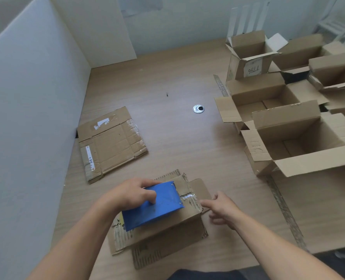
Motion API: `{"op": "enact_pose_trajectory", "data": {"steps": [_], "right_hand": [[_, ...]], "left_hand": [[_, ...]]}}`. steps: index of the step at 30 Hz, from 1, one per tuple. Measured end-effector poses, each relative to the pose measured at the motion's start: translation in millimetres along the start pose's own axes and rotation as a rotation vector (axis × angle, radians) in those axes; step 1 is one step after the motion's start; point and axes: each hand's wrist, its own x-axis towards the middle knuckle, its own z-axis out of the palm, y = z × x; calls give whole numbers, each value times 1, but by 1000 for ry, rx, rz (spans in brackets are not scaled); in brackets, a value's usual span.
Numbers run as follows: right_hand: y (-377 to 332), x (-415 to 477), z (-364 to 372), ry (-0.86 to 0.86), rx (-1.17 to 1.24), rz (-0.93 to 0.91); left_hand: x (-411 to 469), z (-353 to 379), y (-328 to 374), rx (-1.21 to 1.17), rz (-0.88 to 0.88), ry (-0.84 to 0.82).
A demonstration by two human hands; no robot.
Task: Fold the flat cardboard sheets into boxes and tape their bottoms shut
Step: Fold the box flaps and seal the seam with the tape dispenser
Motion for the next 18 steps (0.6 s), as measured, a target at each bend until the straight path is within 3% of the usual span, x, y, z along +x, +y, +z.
{"op": "enact_pose_trajectory", "data": {"steps": [3, 5, 8, 12, 18], "right_hand": [[-11, -6, -8, 191, -88, -310], [-21, -14, -6, 105, -32, -410], [-27, -22, 9, -9, -148, -426], [-24, -24, 27, 136, -330, -464], [-17, -14, 30, 176, -438, -534]], "left_hand": [[0, 1, 0, -13, 1, -2], [-1, 1, -1, -24, 2, -5], [-1, 2, -2, -27, 3, 5], [-3, 4, -5, -46, 19, 19], [-6, 5, -17, -117, 37, 63]]}}
